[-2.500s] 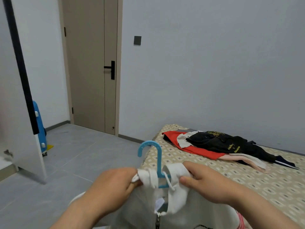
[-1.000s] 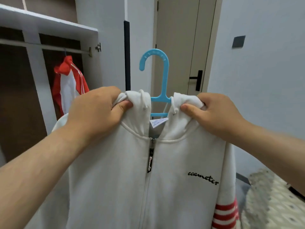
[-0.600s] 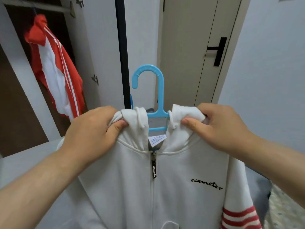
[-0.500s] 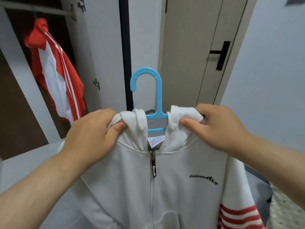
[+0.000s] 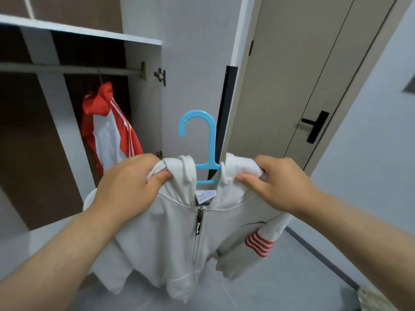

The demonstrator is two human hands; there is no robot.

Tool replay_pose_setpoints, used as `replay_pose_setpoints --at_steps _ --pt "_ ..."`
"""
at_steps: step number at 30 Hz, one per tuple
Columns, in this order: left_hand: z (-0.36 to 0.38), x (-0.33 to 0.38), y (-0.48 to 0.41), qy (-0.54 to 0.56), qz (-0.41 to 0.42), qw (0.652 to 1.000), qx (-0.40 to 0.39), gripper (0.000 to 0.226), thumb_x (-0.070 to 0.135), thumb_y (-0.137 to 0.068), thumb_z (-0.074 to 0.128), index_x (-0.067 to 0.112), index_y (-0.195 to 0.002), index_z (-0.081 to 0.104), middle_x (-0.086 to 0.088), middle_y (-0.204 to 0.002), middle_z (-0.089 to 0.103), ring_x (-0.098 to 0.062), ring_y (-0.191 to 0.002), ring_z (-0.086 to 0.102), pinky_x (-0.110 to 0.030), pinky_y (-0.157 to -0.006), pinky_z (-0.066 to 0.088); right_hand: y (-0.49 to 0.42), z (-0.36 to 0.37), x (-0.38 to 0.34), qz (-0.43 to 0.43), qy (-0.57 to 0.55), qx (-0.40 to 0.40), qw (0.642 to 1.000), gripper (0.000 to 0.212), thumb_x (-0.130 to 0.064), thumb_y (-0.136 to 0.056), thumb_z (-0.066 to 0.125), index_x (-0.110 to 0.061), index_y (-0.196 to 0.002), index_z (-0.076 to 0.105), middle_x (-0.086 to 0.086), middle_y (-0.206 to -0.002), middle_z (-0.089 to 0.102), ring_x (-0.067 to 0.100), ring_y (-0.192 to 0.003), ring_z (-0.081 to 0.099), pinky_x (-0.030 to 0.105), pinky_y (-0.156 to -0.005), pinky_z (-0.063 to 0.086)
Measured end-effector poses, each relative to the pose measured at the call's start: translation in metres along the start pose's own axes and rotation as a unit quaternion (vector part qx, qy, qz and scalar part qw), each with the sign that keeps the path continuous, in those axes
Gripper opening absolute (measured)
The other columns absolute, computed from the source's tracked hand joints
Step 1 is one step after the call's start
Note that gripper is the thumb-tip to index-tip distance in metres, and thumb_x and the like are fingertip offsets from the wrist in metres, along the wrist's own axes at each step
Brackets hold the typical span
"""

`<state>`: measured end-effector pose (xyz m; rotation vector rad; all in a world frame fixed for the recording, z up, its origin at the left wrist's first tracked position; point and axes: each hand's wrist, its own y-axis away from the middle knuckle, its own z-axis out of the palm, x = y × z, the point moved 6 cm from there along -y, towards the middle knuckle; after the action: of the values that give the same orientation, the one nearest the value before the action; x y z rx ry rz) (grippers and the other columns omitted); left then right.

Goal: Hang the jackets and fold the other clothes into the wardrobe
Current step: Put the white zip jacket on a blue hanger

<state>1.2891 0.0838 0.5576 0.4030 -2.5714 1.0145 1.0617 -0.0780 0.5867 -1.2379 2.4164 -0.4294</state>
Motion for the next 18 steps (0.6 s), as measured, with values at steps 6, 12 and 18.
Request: replay_pose_setpoints --at_steps 6,12,18 --pt "-0.073 -0.008 -0.023 -0.032 -0.017 0.999 0.017 0.027 0.05 -0.091 0.058 0.026 -0.078 0.058 0.014 -0.069 0.053 -0.015 -0.064 0.051 -0.024 -0.054 0.039 -0.049 -0.032 -0.048 -0.04 -0.021 -0.004 0.999 0.056 -0.075 -0.079 0.042 -0.02 -0.066 0.045 -0.002 -0.056 0.05 0.012 -0.054 0.049 0.036 -0.052 0.04" --pt "-0.126 -0.042 -0.04 -0.063 -0.062 0.995 0.04 0.011 0.036 -0.092 0.062 0.027 -0.085 0.062 0.016 -0.077 0.057 -0.011 -0.072 0.055 -0.026 -0.063 0.044 -0.096 -0.03 -0.1 -0.083 -0.08 -0.013 0.993 0.068 -0.084 -0.069 0.035 -0.017 -0.066 0.044 -0.001 -0.056 0.048 0.018 -0.055 0.048 0.038 -0.053 0.041" --pt "-0.126 -0.096 -0.06 -0.101 -0.107 0.989 0.018 0.016 0.047 -0.09 0.058 0.04 -0.078 0.05 0.026 -0.069 0.048 -0.002 -0.065 0.051 -0.011 -0.057 0.029 -0.145 0.027 -0.111 -0.076 -0.119 -0.035 0.989 0.056 -0.074 -0.076 0.052 -0.023 -0.059 0.035 -0.011 -0.056 0.05 0.01 -0.053 0.042 0.027 -0.048 0.028"
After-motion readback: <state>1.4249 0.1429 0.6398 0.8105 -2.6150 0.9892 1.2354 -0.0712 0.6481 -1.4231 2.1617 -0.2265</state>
